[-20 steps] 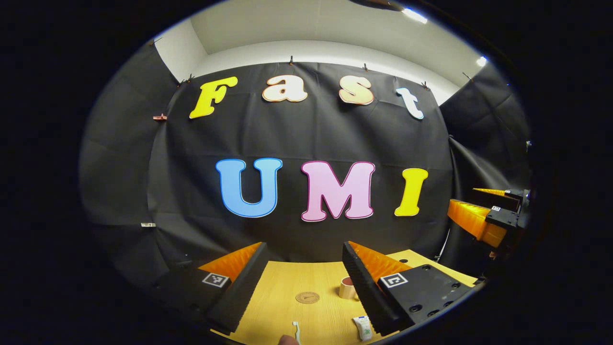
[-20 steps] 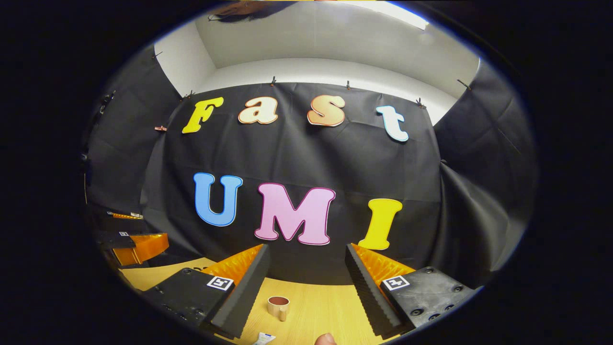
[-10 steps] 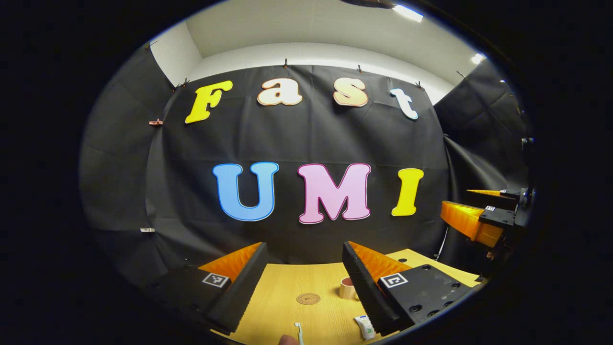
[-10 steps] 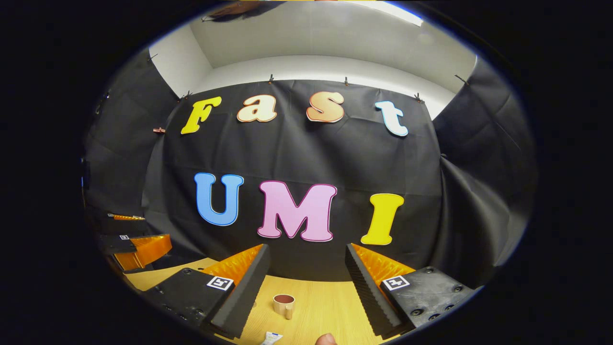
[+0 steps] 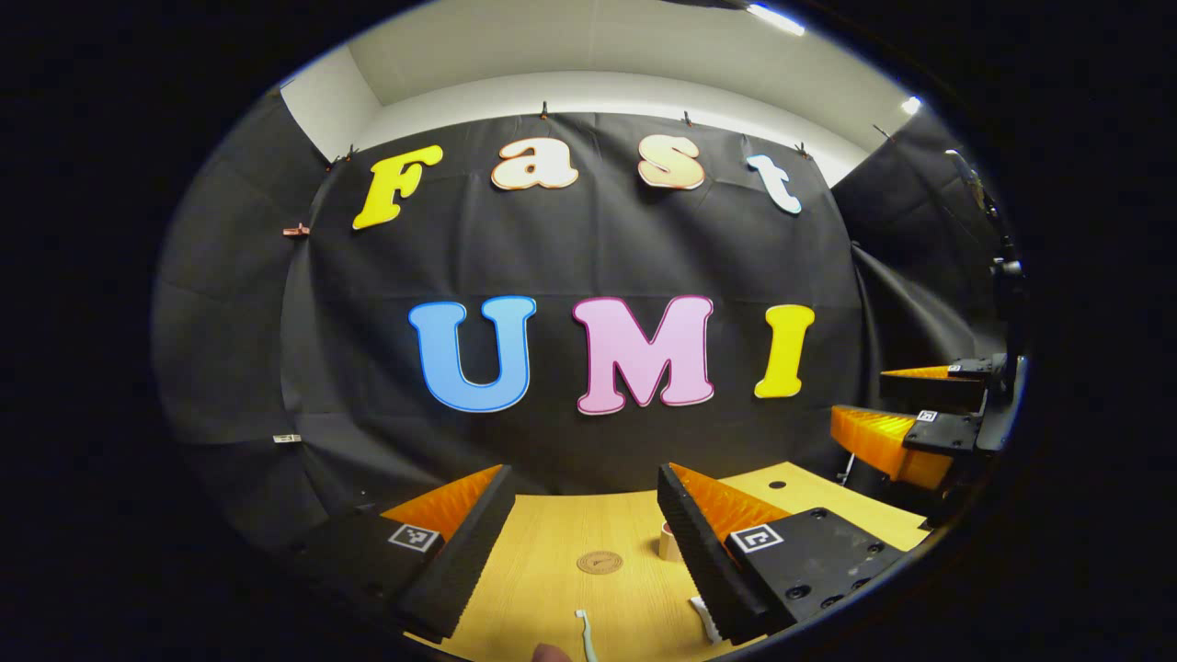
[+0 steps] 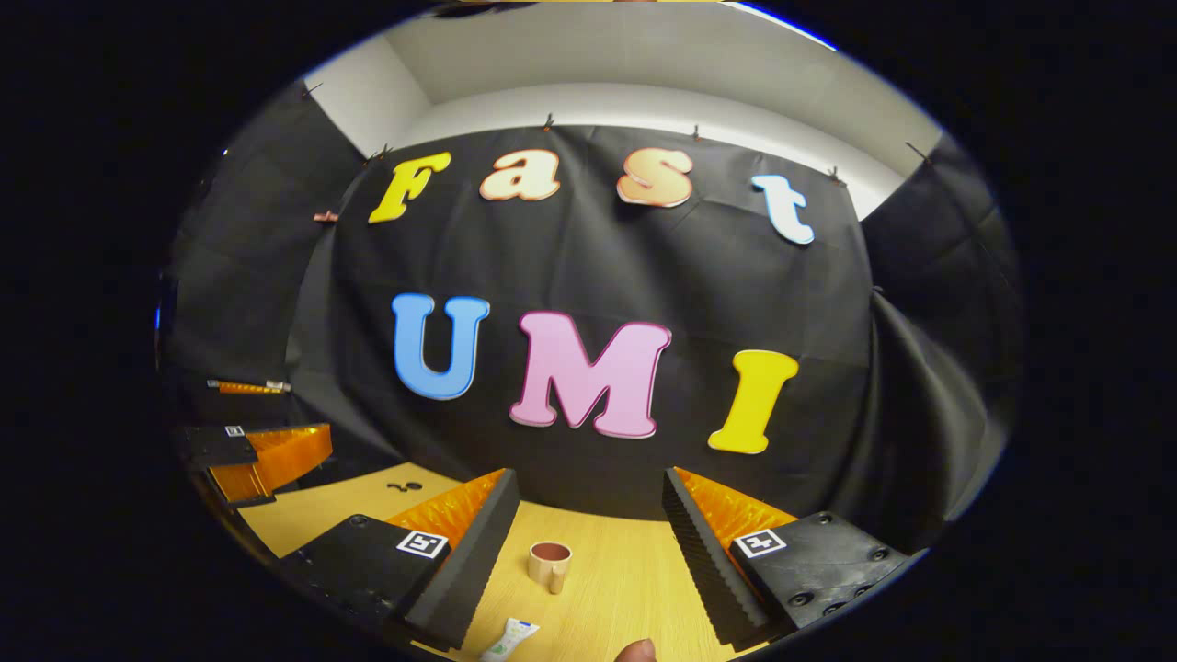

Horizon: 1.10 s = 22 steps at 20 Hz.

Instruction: Put the toothbrush and toothpaste on the desktop into the cup, then pick up the cup and place it on the coaster on the desktop.

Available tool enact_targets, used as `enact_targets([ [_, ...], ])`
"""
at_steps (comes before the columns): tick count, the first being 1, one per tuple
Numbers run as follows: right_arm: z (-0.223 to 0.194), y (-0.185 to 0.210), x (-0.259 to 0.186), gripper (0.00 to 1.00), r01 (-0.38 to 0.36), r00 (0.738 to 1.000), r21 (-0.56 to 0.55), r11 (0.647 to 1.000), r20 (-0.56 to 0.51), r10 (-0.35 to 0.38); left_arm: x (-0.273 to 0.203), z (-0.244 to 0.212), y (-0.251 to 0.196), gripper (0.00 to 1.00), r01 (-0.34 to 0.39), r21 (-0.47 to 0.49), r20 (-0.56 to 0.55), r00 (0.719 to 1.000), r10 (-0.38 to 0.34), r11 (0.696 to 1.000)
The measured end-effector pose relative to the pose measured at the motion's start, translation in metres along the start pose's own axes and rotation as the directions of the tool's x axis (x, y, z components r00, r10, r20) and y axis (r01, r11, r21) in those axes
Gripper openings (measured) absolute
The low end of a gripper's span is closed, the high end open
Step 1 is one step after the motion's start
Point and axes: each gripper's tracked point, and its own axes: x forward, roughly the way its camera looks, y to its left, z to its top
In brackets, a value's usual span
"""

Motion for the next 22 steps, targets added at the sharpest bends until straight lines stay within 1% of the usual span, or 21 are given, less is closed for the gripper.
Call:
enact_targets([
  [2, -0.028, 0.020, 0.009, 0.97, -0.066, 0.991, 0.049, 0.997, -0.109, 0.071, -0.003, -0.010, 0.005, 0.99, 0.000, -0.009, -0.029, 1.000, -0.001, 1.000],
  [3, -0.046, 0.028, 0.015, 0.96, -0.082, 0.978, 0.091, 0.992, -0.183, 0.098, -0.004, -0.015, 0.008, 0.99, -0.003, -0.015, -0.039, 0.999, 0.002, 1.000],
  [4, -0.072, 0.035, 0.021, 0.97, -0.086, 0.953, 0.132, 0.987, -0.278, 0.120, -0.006, -0.019, 0.011, 0.99, -0.007, -0.017, -0.049, 0.999, 0.006, 1.000],
  [5, -0.097, 0.038, 0.024, 0.97, -0.070, 0.915, 0.171, 0.983, -0.383, 0.132, -0.009, -0.024, 0.015, 0.99, -0.011, -0.017, -0.057, 0.998, 0.010, 1.000],
  [6, -0.123, 0.041, 0.020, 0.97, -0.050, 0.866, 0.209, 0.977, -0.479, 0.147, -0.011, -0.027, 0.018, 0.99, -0.016, -0.016, -0.065, 0.998, 0.015, 1.000],
  [8, -0.175, 0.043, 0.018, 0.98, 0.030, 0.771, 0.260, 0.965, -0.620, 0.143, -0.015, -0.035, 0.022, 0.99, -0.019, -0.012, -0.081, 0.997, 0.018, 1.000],
  [9, -0.198, 0.048, 0.016, 0.98, 0.063, 0.718, 0.285, 0.957, -0.679, 0.155, -0.018, -0.039, 0.027, 0.99, -0.023, -0.008, -0.089, 0.996, 0.022, 1.000],
  [11, -0.235, 0.052, 0.013, 0.97, 0.128, 0.590, 0.318, 0.939, -0.786, 0.185, -0.021, -0.047, 0.033, 0.99, -0.029, -0.005, -0.104, 0.994, 0.028, 1.000],
  [12, -0.248, 0.055, 0.016, 0.96, 0.149, 0.539, 0.328, 0.933, -0.818, 0.202, -0.022, -0.049, 0.036, 0.99, -0.030, -0.007, -0.110, 0.994, 0.029, 1.000],
  [13, -0.261, 0.056, 0.018, 0.96, 0.168, 0.508, 0.330, 0.929, -0.837, 0.206, -0.023, -0.052, 0.040, 0.99, -0.034, -0.010, -0.114, 0.993, 0.032, 0.999],
  [14, -0.276, 0.060, 0.020, 0.95, 0.183, 0.484, 0.326, 0.927, -0.851, 0.204, -0.024, -0.054, 0.044, 0.99, -0.037, -0.013, -0.119, 0.992, 0.035, 0.999],
  [15, -0.292, 0.063, 0.022, 0.94, 0.188, 0.453, 0.314, 0.931, -0.868, 0.201, -0.024, -0.059, 0.047, 0.99, -0.039, -0.015, -0.127, 0.991, 0.037, 0.999],
  [18, -0.335, 0.072, 0.022, 0.94, 0.192, 0.342, 0.264, 0.945, -0.921, 0.188, -0.023, -0.073, 0.056, 0.99, -0.044, -0.026, -0.158, 0.987, 0.039, 0.999],
  [21, -0.365, 0.079, 0.019, 0.94, 0.186, 0.255, 0.207, 0.961, -0.954, 0.156, -0.018, -0.088, 0.058, 0.99, -0.028, -0.057, -0.192, 0.981, 0.017, 0.998],
  [22, -0.373, 0.081, 0.019, 0.93, 0.186, 0.235, 0.197, 0.962, -0.960, 0.151, -0.016, -0.092, 0.058, 0.99, -0.021, -0.071, -0.204, 0.979, 0.006, 0.997],
])
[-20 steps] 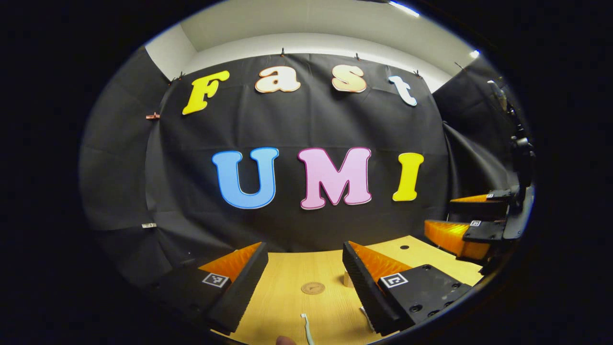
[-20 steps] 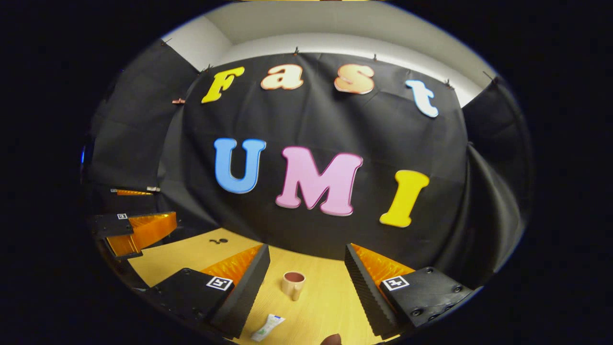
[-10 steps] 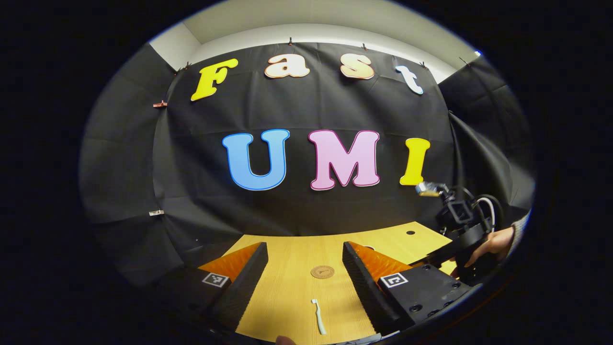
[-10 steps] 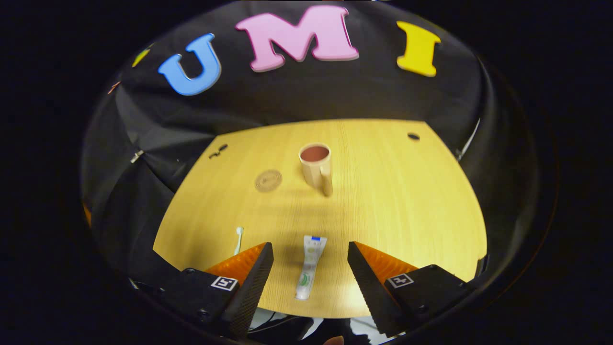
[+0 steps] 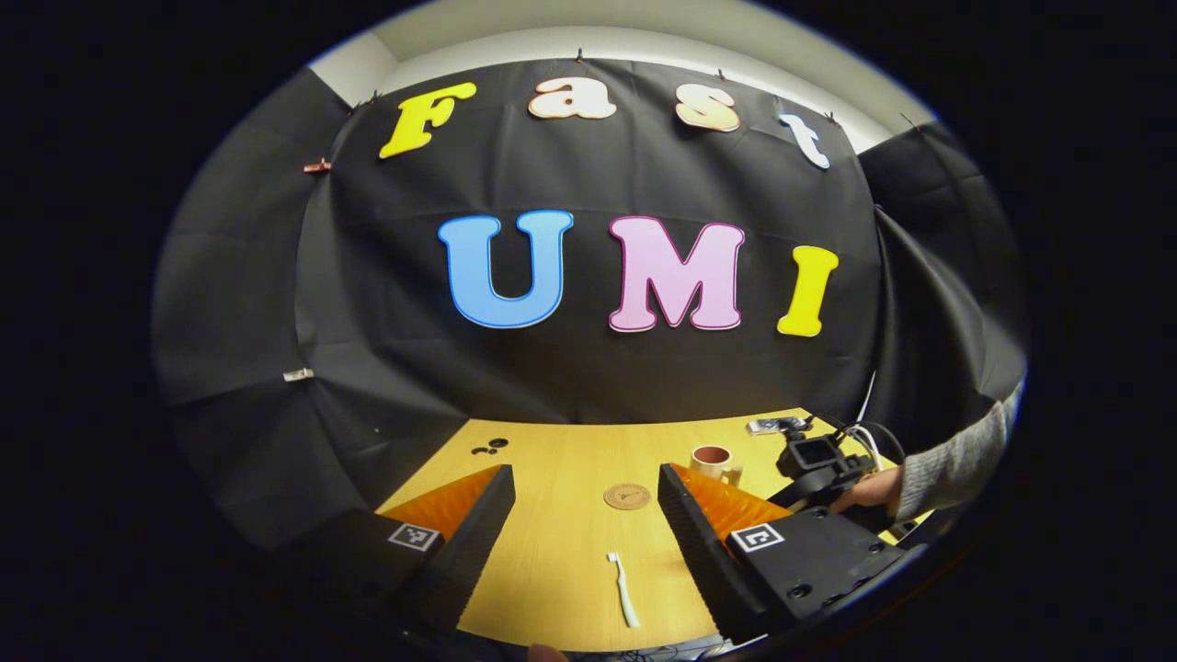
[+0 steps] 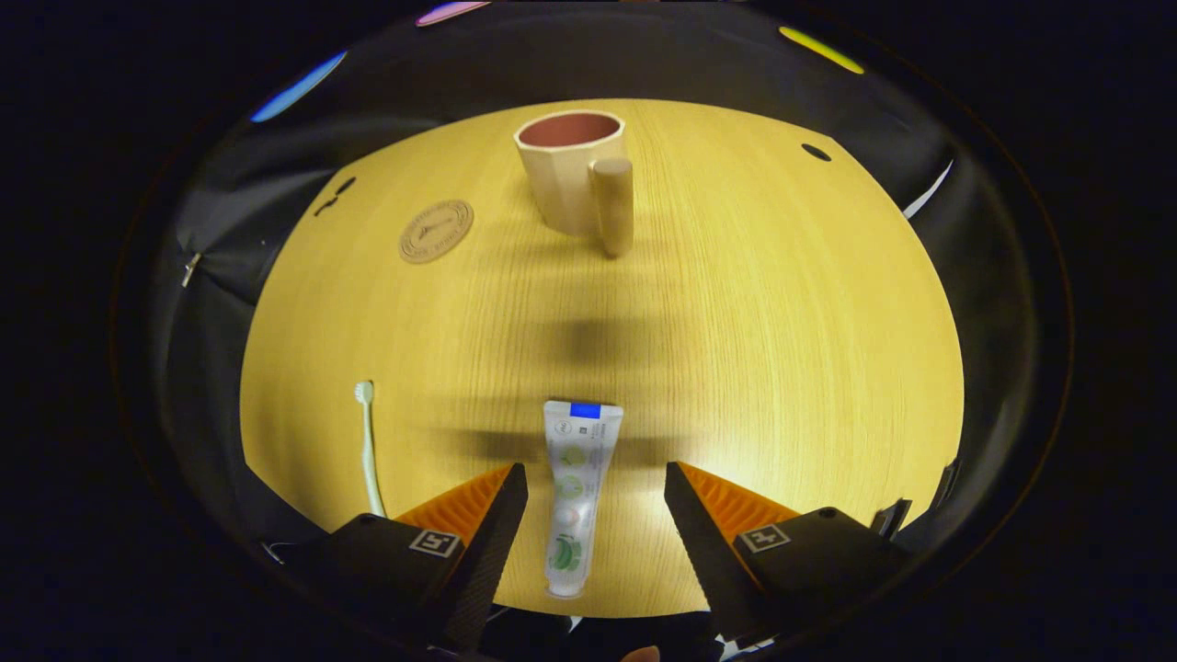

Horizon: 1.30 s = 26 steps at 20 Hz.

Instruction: Put the toothbrush and toothpaste on the desktop into the cup, then pick up the cup and place it on the coaster on the desktop.

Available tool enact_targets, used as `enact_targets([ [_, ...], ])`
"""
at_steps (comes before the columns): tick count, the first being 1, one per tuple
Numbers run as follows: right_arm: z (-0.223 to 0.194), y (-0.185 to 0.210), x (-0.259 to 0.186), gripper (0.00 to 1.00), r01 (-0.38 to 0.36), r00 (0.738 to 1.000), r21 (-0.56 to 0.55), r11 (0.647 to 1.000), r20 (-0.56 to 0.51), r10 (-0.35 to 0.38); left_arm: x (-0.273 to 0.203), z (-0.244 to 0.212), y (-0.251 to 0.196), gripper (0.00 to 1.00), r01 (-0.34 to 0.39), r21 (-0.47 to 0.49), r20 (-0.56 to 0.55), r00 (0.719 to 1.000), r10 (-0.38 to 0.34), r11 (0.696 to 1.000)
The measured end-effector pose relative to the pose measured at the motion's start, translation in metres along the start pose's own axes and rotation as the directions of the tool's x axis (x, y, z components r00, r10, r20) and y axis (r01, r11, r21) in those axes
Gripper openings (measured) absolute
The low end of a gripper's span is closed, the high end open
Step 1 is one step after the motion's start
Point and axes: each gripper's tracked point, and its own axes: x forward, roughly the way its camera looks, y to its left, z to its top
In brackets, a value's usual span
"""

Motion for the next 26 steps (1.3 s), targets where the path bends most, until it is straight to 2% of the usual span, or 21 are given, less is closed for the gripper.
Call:
enact_targets([
  [6, -0.008, 0.001, 0.023, 0.90, 0.040, 0.996, 0.017, 0.999, -0.075, -0.038, 0.023, -0.035, 0.005, 0.99, 0.023, -0.018, -0.115, 0.993, -0.025, 1.000],
  [8, -0.010, -0.001, 0.024, 0.84, 0.050, 0.995, 0.025, 0.998, -0.087, -0.047, 0.030, -0.049, 0.003, 0.99, 0.035, -0.016, -0.157, 0.987, -0.037, 0.999],
  [9, -0.007, -0.001, 0.027, 0.77, 0.050, 0.995, 0.036, 0.998, -0.084, -0.047, 0.034, -0.057, 0.003, 0.99, 0.035, -0.012, -0.178, 0.983, -0.037, 0.999],
  [10, -0.008, -0.001, 0.027, 0.73, 0.064, 0.994, 0.042, 0.997, -0.088, -0.060, 0.039, -0.064, 0.002, 0.99, 0.035, -0.007, -0.206, 0.978, -0.036, 0.999],
  [11, -0.007, -0.002, 0.029, 0.60, 0.069, 0.994, 0.047, 0.997, -0.092, -0.065, 0.043, -0.074, 0.001, 0.96, 0.033, -0.002, -0.236, 0.971, -0.032, 0.999],
  [12, -0.010, -0.006, 0.027, 0.58, 0.068, 0.993, 0.049, 0.996, -0.100, -0.063, 0.049, -0.083, -0.001, 0.99, 0.033, -0.003, -0.269, 0.963, -0.033, 0.999],
  [13, -0.012, -0.006, 0.027, 0.52, 0.068, 0.992, 0.043, 0.997, -0.110, -0.062, 0.053, -0.094, -0.003, 0.99, 0.034, -0.010, -0.304, 0.952, -0.035, 0.999],
  [16, -0.012, -0.005, 0.026, 0.44, 0.060, 0.992, 0.049, 0.997, -0.111, -0.054, 0.068, -0.129, -0.018, 0.97, 0.045, -0.082, -0.427, 0.901, -0.076, 0.996],
  [18, -0.012, -0.003, 0.025, 0.38, 0.023, 0.994, 0.061, 0.998, -0.107, -0.016, 0.079, -0.152, -0.027, 0.96, 0.030, -0.140, -0.506, 0.857, -0.098, 0.990],
  [19, -0.012, -0.001, 0.024, 0.30, 0.000, 0.995, 0.057, 0.998, -0.098, 0.005, 0.088, -0.165, -0.030, 0.96, 0.020, -0.158, -0.542, 0.834, -0.103, 0.987],
  [20, -0.013, 0.001, 0.022, 0.24, -0.027, 0.995, 0.063, 0.998, -0.090, 0.033, 0.095, -0.177, -0.031, 0.94, 0.013, -0.163, -0.573, 0.813, -0.106, 0.987],
  [21, -0.012, 0.002, 0.021, 0.30, -0.060, 0.995, 0.083, 0.995, -0.077, 0.067, 0.100, -0.193, -0.032, 0.93, 0.006, -0.161, -0.610, 0.786, -0.105, 0.987],
  [22, -0.014, 0.005, 0.017, 0.23, -0.100, 0.992, 0.110, 0.989, -0.060, 0.107, 0.105, -0.207, -0.032, 0.90, 0.001, -0.156, -0.645, 0.757, -0.103, 0.988],
  [25, -0.012, 0.000, 0.004, 0.23, -0.191, 0.982, 0.169, 0.967, 0.021, 0.190, 0.107, -0.240, -0.038, 0.90, -0.015, -0.134, -0.734, 0.673, -0.089, 0.991],
  [26, -0.010, -0.003, -0.001, 0.17, -0.213, 0.977, 0.168, 0.963, 0.053, 0.207, 0.109, -0.247, -0.038, 0.89, -0.024, -0.126, -0.756, 0.650, -0.081, 0.992],
])
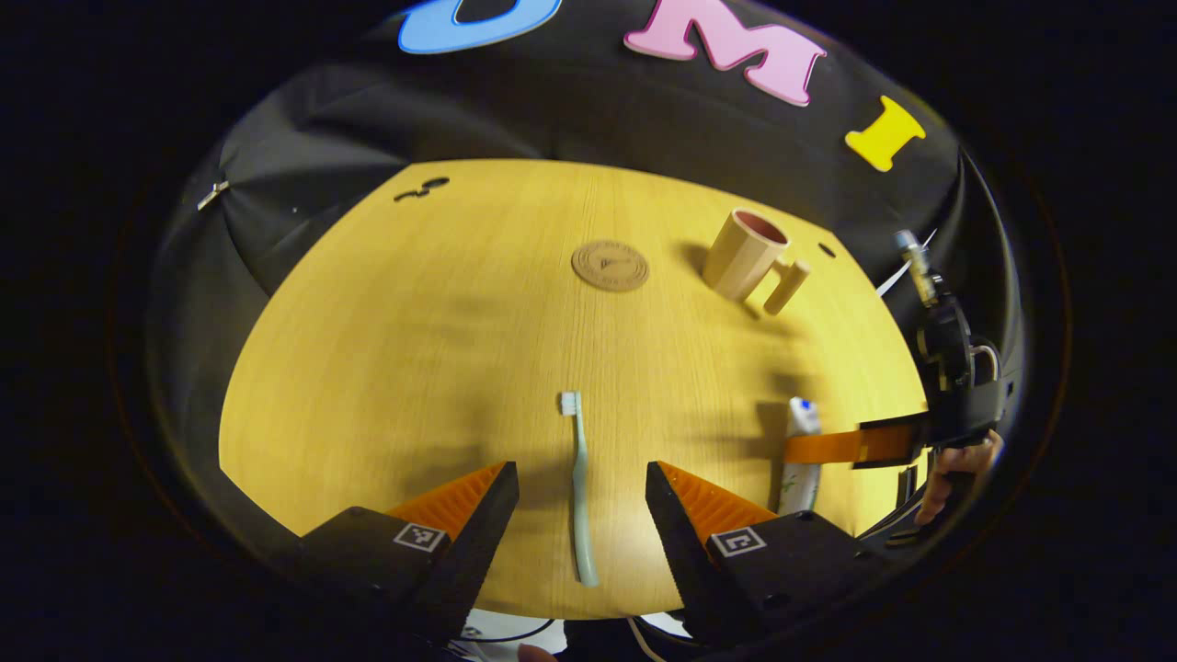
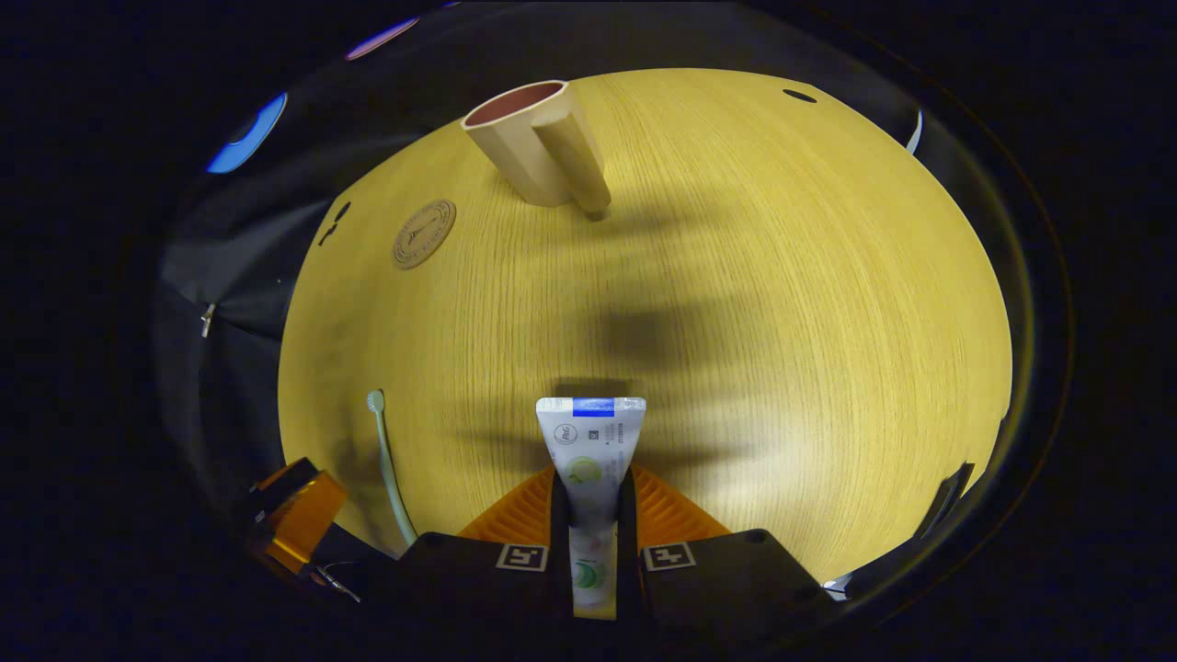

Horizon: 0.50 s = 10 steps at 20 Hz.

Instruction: Put the toothbrush and toothpaste on the desktop into the cup, then pick up the cup and place it on the coaster on the desktop.

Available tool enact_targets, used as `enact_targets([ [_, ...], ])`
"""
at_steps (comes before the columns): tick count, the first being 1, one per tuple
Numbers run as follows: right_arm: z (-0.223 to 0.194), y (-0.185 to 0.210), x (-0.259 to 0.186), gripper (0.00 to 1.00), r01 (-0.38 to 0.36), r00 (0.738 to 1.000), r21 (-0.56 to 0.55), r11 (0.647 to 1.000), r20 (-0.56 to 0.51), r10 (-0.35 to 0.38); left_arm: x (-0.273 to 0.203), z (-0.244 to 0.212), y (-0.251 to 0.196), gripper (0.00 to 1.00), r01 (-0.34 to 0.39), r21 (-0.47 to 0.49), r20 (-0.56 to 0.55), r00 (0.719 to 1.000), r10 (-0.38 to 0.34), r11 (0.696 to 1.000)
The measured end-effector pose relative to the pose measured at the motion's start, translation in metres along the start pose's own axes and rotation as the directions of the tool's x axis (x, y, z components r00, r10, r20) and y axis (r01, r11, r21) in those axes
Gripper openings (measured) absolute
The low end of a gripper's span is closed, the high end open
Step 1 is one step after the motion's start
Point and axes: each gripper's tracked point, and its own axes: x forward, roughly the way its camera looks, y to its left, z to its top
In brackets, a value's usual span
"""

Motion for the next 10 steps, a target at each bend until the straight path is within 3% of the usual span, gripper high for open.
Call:
enact_targets([
  [1, 0.005, -0.002, -0.007, 0.23, -0.020, 0.999, 0.001, 1.000, 0.030, 0.020, 0.007, -0.004, 0.002, 0.89, -0.009, 0.002, -0.025, 1.000, 0.009, 1.000],
  [5, 0.028, 0.000, -0.041, 0.22, -0.139, 0.980, -0.030, 0.990, 0.142, 0.142, 0.033, -0.014, 0.006, 0.88, -0.055, 0.023, -0.119, 0.991, 0.057, 0.998],
  [10, 0.054, -0.005, -0.099, 0.22, -0.264, 0.919, -0.094, 0.960, 0.278, 0.280, 0.050, -0.021, 0.008, 0.80, -0.117, 0.046, -0.191, 0.974, 0.124, 0.992],
])
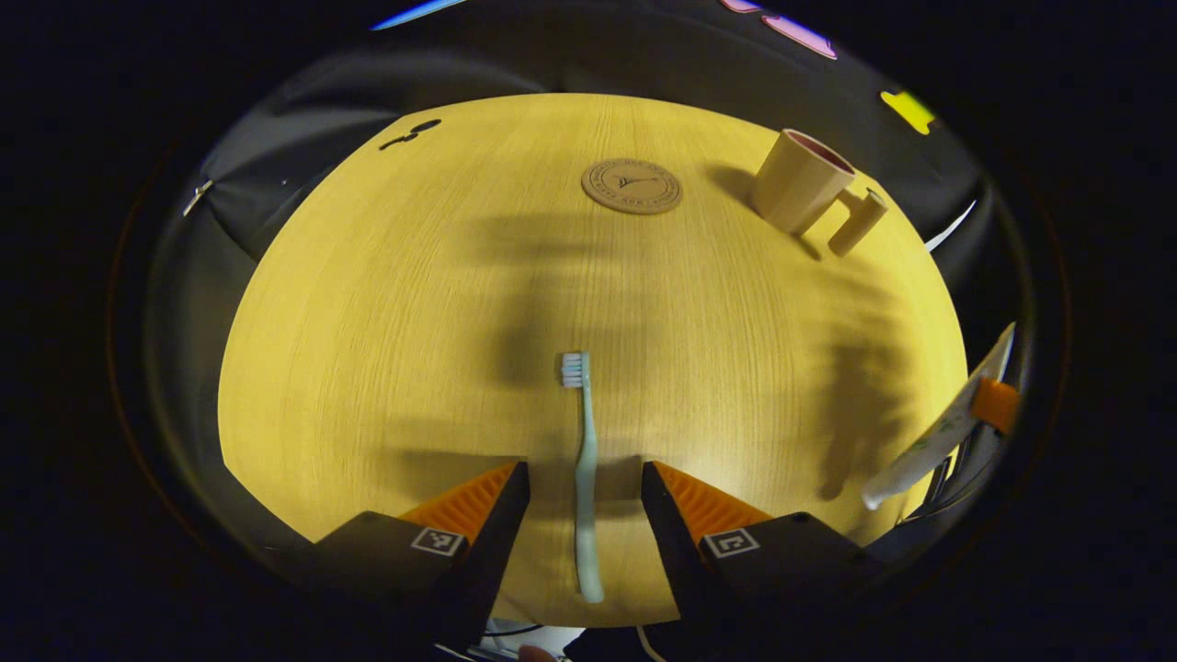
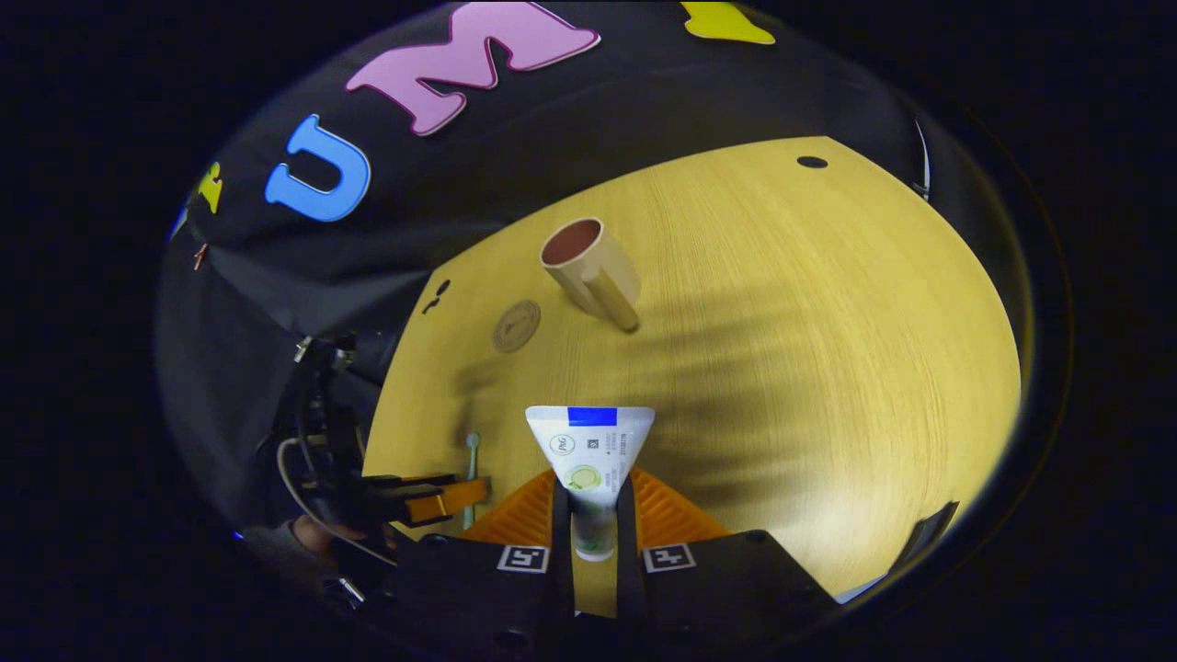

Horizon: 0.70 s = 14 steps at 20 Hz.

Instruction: Put the toothbrush and toothpaste on the desktop into the cup, then pick up the cup and place it on the coaster on the desktop.

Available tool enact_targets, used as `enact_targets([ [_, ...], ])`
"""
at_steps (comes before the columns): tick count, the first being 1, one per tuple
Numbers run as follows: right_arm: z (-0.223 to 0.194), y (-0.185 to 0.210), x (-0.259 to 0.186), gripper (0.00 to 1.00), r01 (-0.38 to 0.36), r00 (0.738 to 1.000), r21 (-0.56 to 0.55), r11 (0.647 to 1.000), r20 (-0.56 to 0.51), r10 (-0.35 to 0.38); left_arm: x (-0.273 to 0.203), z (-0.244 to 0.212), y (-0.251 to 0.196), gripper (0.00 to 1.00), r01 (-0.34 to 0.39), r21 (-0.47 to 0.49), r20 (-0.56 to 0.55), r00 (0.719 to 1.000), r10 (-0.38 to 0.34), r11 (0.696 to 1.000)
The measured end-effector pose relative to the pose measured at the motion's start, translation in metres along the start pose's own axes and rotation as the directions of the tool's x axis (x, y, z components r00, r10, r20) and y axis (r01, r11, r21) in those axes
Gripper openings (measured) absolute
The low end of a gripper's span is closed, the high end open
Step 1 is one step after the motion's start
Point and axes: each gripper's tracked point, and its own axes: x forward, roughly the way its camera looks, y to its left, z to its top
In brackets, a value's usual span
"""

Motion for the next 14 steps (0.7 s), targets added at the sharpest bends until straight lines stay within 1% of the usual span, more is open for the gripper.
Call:
enact_targets([
  [2, 0.015, 0.002, -0.011, 0.22, -0.044, 0.997, -0.043, 0.998, 0.065, 0.047, 0.004, 0.003, -0.004, 0.75, 0.002, 0.030, -0.005, 1.000, -0.001, 1.000],
  [3, 0.020, 0.002, -0.015, 0.22, -0.063, 0.995, -0.049, 0.997, 0.078, 0.067, 0.000, 0.001, -0.005, 0.72, 0.003, 0.043, -0.023, 1.000, -0.002, 0.999],
  [4, 0.024, 0.004, -0.023, 0.22, -0.078, 0.993, -0.044, 0.996, 0.088, 0.081, 0.001, -0.001, -0.008, 0.71, 0.011, 0.053, -0.048, 0.999, -0.009, 0.999],
  [5, 0.029, 0.004, -0.027, 0.22, -0.085, 0.991, -0.036, 0.996, 0.099, 0.088, 0.001, -0.005, -0.010, 0.65, 0.012, 0.065, -0.071, 0.997, -0.007, 0.998],
  [6, 0.033, 0.005, -0.032, 0.22, -0.091, 0.989, -0.042, 0.995, 0.110, 0.095, 0.001, -0.008, -0.012, 0.47, 0.012, 0.073, -0.097, 0.995, -0.005, 0.997],
  [8, 0.040, 0.005, -0.039, 0.22, -0.084, 0.987, -0.077, 0.993, 0.134, 0.094, -0.001, -0.009, -0.015, 0.26, 0.005, 0.073, -0.133, 0.991, 0.004, 0.997],
  [9, 0.042, 0.006, -0.042, 0.22, -0.087, 0.985, -0.088, 0.992, 0.143, 0.099, 0.000, -0.008, -0.017, 0.20, 0.002, 0.069, -0.143, 0.990, 0.007, 0.998],
  [12, 0.046, 0.007, -0.050, 0.22, -0.109, 0.980, -0.076, 0.991, 0.161, 0.120, 0.000, -0.005, -0.019, 0.08, 0.027, 0.108, -0.139, 0.990, -0.012, 0.994],
  [14, 0.046, 0.004, -0.049, 0.22, -0.108, 0.978, -0.091, 0.990, 0.170, 0.122, -0.002, -0.004, -0.019, 0.06, 0.050, 0.113, -0.108, 0.993, -0.038, 0.992],
])
